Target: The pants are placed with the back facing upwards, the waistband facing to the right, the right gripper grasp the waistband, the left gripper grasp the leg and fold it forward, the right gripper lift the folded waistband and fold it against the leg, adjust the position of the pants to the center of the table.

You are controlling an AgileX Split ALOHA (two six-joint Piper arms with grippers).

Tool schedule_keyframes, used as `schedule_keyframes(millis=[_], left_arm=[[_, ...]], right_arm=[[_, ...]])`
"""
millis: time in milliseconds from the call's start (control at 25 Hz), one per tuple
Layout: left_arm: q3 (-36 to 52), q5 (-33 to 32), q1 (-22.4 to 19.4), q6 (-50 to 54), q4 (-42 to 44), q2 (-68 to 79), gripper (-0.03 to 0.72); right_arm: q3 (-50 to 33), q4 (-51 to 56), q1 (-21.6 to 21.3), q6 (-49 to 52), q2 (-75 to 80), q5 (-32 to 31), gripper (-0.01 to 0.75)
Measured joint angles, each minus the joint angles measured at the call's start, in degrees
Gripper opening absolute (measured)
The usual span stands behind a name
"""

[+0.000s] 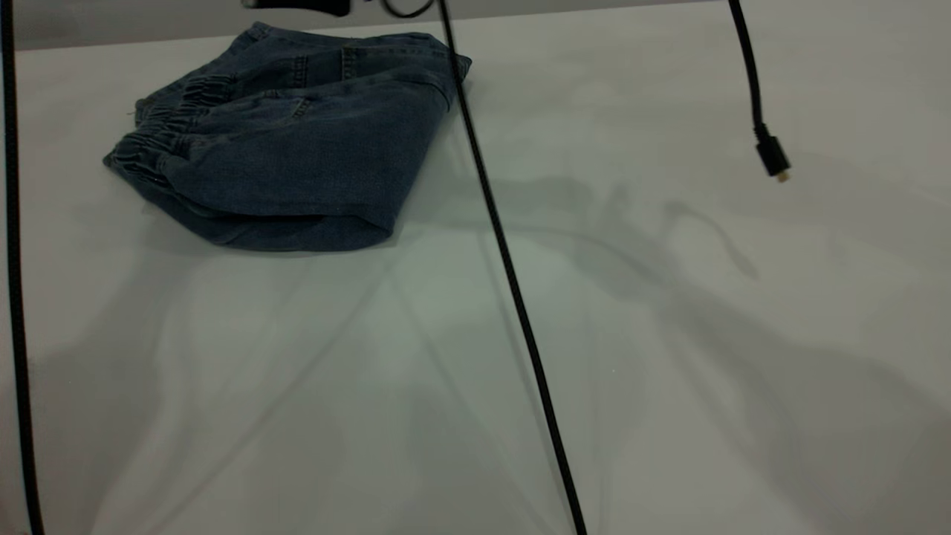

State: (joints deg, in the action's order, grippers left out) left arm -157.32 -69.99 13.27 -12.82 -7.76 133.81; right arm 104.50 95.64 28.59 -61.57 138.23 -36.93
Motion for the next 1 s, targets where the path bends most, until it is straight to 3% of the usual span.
schedule_keyframes(millis=[400,720,840,1000], left_arm=[[0.0,0.0,0.0,0.0,0.4,0.0,0.522],[0.0,0.0,0.0,0.0,0.3,0.0,0.522],[0.1,0.1,0.0,1.8,0.0,0.2,0.522],[1.6,0.1,0.6,2.0,0.0,0.3,0.522]], right_arm=[[-0.1,-25.0,-13.8,12.4,-2.5,-2.6,0.570],[-0.1,-52.2,-25.2,25.5,-12.2,-11.6,0.570],[-0.1,-61.1,-27.5,29.6,-17.2,-15.3,0.570],[-0.1,-71.3,-27.5,33.7,-24.3,-19.7,0.570]])
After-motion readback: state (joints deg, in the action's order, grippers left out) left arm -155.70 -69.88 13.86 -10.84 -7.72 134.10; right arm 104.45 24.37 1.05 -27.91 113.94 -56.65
